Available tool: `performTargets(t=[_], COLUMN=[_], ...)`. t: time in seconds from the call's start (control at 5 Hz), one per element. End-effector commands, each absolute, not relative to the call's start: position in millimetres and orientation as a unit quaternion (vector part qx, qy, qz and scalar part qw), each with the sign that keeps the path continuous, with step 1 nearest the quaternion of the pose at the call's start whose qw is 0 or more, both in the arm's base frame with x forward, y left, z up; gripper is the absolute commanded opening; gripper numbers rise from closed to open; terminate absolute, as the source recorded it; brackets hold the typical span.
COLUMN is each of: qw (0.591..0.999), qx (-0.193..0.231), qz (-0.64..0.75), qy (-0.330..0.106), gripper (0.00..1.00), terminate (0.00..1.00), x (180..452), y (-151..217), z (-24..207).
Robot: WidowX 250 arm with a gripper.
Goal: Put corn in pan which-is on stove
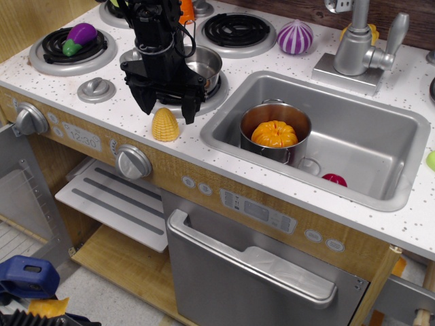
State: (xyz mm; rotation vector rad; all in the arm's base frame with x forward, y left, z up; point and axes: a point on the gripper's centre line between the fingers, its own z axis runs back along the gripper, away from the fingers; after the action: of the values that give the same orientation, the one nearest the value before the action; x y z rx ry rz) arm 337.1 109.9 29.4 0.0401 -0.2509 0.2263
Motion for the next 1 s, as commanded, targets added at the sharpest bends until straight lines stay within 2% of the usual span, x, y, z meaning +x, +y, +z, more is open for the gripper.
performTargets(t=[0.0,0.2,0.4,0.6,0.8], qw=[0.984,0.984,0.983,0.983,0.981], qx=[0.016,0.01,-0.002,0.002,0.032], qz=[0.118,0.118,0.128,0.127,0.114], qy=[-0.135,-0.134,-0.132,-0.134,-0.151], gripper=[1.0,1.0,0.0,0.0,0.0], terminate=[0.0,0.0,0.0,0.0,0.0], x=[340.6,341.0,341.6,341.4,340.8], y=[118.0,119.7,120.5,120.1,119.2], z=[33.1,30.1,27.1,28.7,36.3])
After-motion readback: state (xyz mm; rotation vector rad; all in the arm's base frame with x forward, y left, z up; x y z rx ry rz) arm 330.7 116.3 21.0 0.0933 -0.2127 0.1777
